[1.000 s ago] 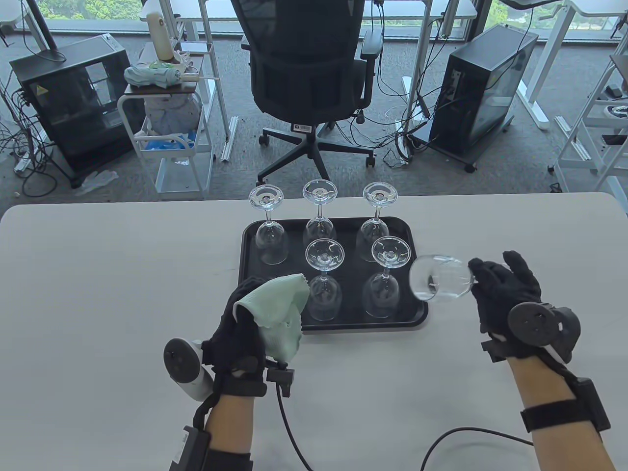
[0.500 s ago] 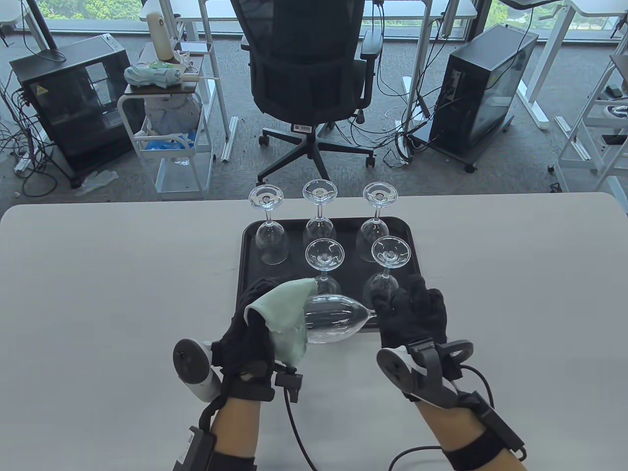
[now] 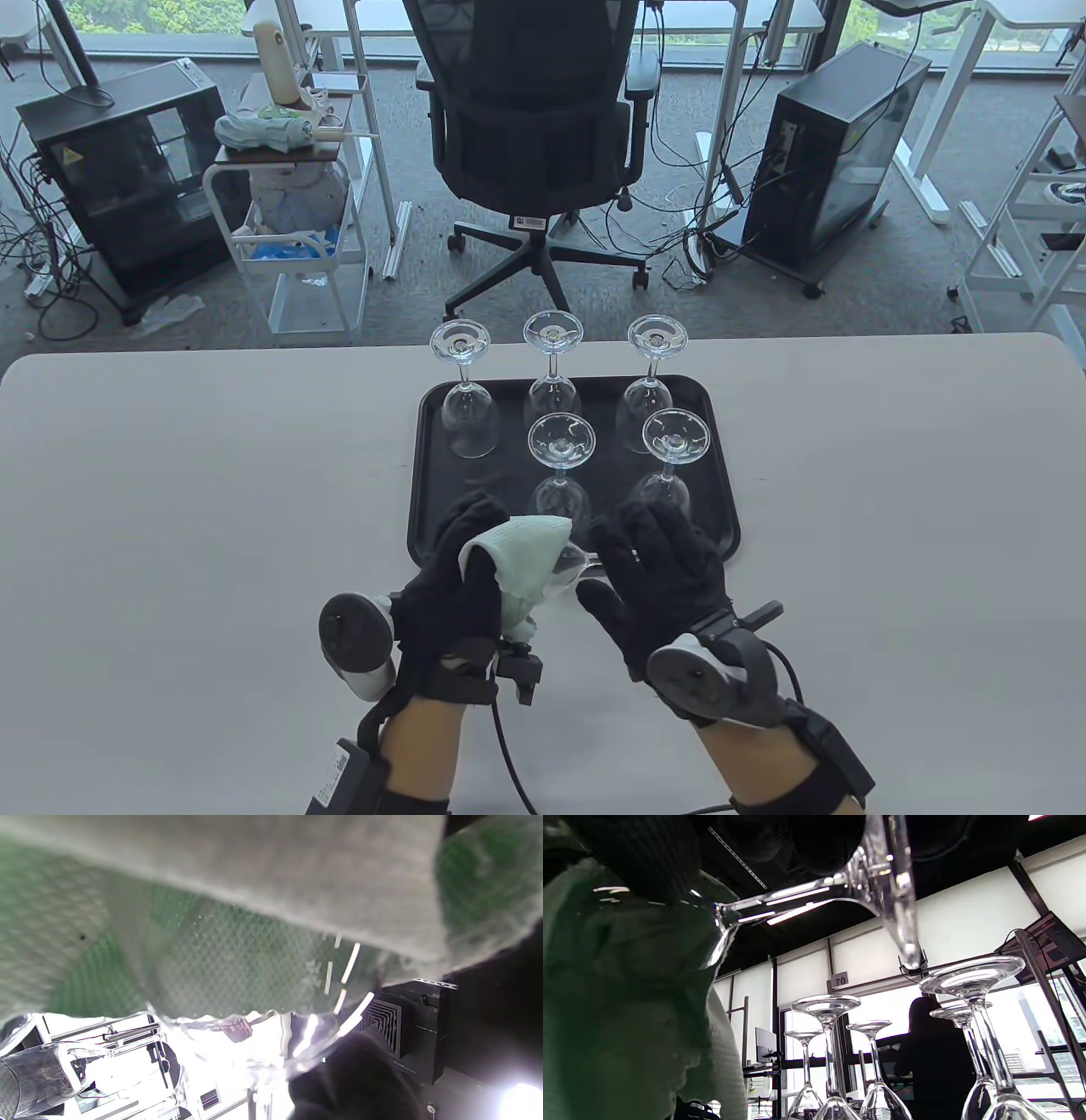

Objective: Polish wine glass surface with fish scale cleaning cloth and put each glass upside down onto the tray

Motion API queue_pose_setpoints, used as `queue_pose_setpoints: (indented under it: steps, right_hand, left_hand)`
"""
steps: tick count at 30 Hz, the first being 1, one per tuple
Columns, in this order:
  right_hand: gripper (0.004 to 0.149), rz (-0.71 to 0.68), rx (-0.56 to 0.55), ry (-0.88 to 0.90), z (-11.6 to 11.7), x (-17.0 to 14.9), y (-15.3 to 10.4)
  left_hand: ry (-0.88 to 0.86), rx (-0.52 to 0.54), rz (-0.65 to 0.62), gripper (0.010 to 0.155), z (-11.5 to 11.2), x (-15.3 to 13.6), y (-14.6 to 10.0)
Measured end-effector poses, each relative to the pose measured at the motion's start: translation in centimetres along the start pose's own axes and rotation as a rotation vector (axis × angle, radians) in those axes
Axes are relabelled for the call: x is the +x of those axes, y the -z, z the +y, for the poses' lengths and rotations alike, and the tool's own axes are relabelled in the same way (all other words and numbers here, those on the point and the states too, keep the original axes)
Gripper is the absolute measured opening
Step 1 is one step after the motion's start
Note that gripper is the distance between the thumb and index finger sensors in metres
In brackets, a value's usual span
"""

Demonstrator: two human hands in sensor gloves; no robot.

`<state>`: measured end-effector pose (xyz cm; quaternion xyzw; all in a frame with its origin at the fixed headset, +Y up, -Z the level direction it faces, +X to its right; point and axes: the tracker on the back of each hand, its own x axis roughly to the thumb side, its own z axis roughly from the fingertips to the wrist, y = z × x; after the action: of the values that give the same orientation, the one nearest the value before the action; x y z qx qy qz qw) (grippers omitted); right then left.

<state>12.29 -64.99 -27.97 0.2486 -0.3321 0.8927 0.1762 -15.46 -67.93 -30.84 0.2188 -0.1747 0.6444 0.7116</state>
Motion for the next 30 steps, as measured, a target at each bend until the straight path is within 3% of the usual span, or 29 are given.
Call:
queue_pose_setpoints:
  steps: [5,12,14,19,20,23,26,28,30]
  right_hand:
    - [0.087,0.092,-0.068,0.347,-0.5,-5.1,-1.7]
    - [0.085,0.067,-0.031,0.584,1.0,-6.2,-2.2]
    - [0.081,0.134,-0.055,0.650,1.2,-6.5,-2.3]
    - [0.076,0.375,0.093,0.831,1.7,-7.5,-2.8]
    - [0.077,0.350,0.084,0.817,1.6,-7.5,-2.7]
    - [0.083,0.143,0.029,0.530,1.0,-7.1,-2.7]
    - [0.090,-0.053,-0.098,0.325,0.7,-6.8,-2.9]
    - [0.084,-0.005,-0.115,0.410,0.8,-7.0,-2.9]
    - [0.076,0.123,-0.062,0.577,1.3,-7.5,-2.8]
  left_hand:
    - [-0.064,0.013,0.045,0.053,0.4,-0.9,0.1]
    - [-0.181,-0.027,0.068,0.053,0.1,-0.8,0.1]
    - [-0.120,-0.062,0.023,0.054,-0.2,-0.5,0.2]
    - [-0.031,-0.118,-0.075,0.058,-1.2,-0.2,0.0]
    - [-0.018,-0.117,-0.070,0.058,-1.2,-0.2,0.0]
    - [0.009,-0.123,-0.040,0.057,-1.1,-0.2,0.0]
    - [-0.048,-0.155,0.030,0.057,-1.2,-0.4,0.1]
    - [-0.051,-0.141,0.018,0.058,-1.4,-0.2,0.0]
    - [-0.029,-0.148,-0.012,0.059,-1.6,-0.1,-0.1]
